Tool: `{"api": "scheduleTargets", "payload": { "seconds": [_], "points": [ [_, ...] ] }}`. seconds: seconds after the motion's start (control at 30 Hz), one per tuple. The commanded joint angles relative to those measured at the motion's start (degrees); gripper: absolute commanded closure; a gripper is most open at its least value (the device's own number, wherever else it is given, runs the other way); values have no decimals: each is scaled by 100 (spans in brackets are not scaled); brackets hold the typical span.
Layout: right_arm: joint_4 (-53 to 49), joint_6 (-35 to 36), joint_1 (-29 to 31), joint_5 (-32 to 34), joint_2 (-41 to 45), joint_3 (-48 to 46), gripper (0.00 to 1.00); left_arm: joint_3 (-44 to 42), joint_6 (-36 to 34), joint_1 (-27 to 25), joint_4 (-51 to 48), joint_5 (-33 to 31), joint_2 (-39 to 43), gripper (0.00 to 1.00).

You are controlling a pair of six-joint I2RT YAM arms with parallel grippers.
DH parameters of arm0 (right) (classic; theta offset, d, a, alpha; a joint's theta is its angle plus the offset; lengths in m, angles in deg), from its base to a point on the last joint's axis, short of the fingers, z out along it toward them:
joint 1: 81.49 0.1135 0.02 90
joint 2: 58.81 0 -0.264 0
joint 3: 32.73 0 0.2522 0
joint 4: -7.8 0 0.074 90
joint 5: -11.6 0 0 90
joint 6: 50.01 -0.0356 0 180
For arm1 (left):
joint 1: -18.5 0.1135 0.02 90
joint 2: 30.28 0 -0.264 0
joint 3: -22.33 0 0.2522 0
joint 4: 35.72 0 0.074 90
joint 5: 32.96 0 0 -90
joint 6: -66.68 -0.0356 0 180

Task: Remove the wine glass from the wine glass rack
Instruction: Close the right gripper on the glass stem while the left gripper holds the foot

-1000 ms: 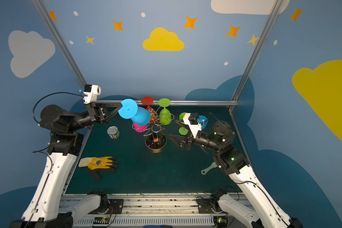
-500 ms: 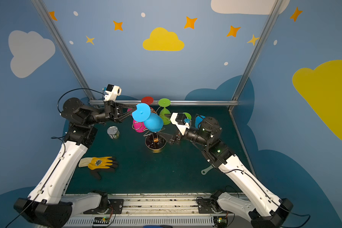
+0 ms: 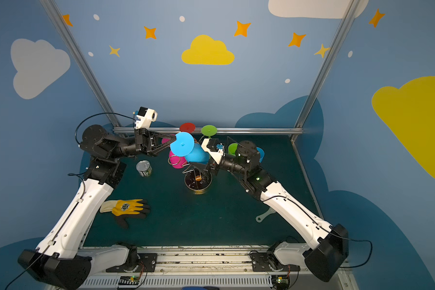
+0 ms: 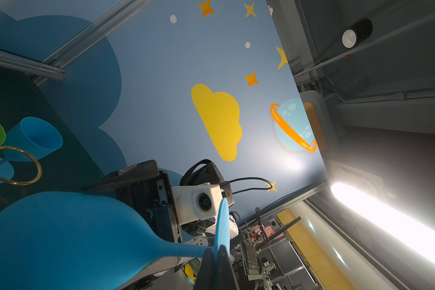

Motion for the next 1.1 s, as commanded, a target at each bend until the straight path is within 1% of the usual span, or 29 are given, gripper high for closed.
{"api": "scheduleTargets", "payload": {
  "seconds": [0.0,0.23,0.33,0.5,0.6,0.77,0.83,0.87,0.93,1.0,1.07],
  "points": [
    [256,-66,84,-95,-58,224,15,23,92,-50,316,19,-4,97],
    [211,-141,172,-48,-50,229,15,-79,172,-68,463,18,-2,97],
    [75,-166,188,-13,-28,227,18,-57,217,-72,550,2,-2,97],
    [11,-306,220,76,90,118,28,-83,219,-71,649,-42,-3,97],
    [-28,-385,245,148,191,54,39,-107,182,-75,650,-77,-11,97],
    [-236,-556,268,414,362,2,46,-75,3,-78,513,-176,-61,97],
    [-435,-650,267,592,439,27,52,6,-253,-74,243,-198,-100,94],
    [-564,-691,269,677,483,55,55,37,-383,-76,89,-226,-105,91],
    [-809,-756,267,797,575,83,62,83,-584,-76,-106,-296,-139,82],
    [-1049,-833,269,897,722,75,69,119,-745,-71,-220,-342,-185,79],
    [-1182,-869,269,949,877,20,73,132,-842,-74,-263,-408,-221,73]
  ]
}}
